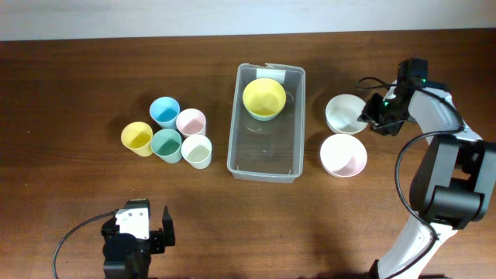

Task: Pack container
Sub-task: 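Move the right gripper to the white bowl and grasp it, then carry the white bowl and stack it into the yellow bowl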

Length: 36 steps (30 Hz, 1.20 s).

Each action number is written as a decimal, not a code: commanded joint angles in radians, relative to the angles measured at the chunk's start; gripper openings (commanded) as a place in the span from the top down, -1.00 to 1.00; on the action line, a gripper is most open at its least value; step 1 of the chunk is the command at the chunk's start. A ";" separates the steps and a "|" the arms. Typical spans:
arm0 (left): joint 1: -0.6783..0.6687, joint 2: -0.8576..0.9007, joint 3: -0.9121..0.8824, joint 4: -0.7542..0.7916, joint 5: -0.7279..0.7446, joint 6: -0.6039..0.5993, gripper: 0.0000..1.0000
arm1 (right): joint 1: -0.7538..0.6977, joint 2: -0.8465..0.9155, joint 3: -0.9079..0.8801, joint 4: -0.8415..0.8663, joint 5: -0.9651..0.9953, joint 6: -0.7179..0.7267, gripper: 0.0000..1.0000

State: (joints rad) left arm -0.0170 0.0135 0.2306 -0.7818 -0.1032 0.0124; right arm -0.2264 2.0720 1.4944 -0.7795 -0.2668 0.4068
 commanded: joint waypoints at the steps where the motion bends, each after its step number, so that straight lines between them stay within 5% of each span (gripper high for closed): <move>1: -0.005 -0.008 -0.008 0.002 0.010 0.019 -0.99 | 0.002 0.005 -0.042 0.031 -0.019 0.047 0.53; 4: -0.005 -0.008 -0.008 0.002 0.010 0.019 -0.99 | 0.002 0.005 -0.045 0.056 -0.066 0.047 0.92; 18: -0.005 -0.008 -0.008 0.002 0.010 0.019 -0.99 | 0.069 -0.187 0.171 0.006 -0.339 0.126 0.92; 26: -0.005 -0.008 -0.008 0.002 0.010 0.019 -0.99 | 0.312 -0.244 0.298 -0.152 -0.150 0.042 0.92; 36: -0.005 -0.008 -0.008 0.002 0.010 0.019 -0.99 | 0.476 -0.054 0.288 -0.029 0.071 0.043 0.92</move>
State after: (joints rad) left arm -0.0170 0.0135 0.2306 -0.7818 -0.1032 0.0124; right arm 0.2394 1.9476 1.7962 -0.8486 -0.2752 0.4629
